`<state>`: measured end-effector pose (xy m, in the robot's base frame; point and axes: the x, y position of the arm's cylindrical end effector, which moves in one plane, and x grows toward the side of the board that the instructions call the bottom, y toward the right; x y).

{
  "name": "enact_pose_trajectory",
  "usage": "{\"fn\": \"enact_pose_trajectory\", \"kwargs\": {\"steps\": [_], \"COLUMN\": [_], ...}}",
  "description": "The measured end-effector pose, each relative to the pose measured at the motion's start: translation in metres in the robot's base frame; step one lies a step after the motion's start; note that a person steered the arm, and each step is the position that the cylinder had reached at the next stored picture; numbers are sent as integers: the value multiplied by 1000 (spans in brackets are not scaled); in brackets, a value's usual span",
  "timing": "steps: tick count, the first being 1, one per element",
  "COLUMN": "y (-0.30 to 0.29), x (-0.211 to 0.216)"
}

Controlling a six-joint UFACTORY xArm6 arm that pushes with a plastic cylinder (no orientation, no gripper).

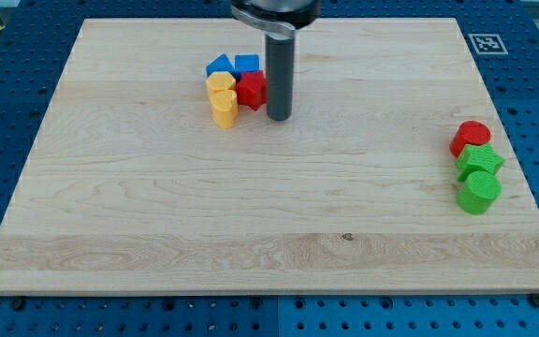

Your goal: Move green star towards center

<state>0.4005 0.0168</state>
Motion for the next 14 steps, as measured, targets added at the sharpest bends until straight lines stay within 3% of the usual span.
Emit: {"fn": "enact_pose_trajectory", "kwargs": {"steps": [3, 6, 9, 14], "y": [127, 233, 313, 270], "x": [9, -13, 24, 62]}}
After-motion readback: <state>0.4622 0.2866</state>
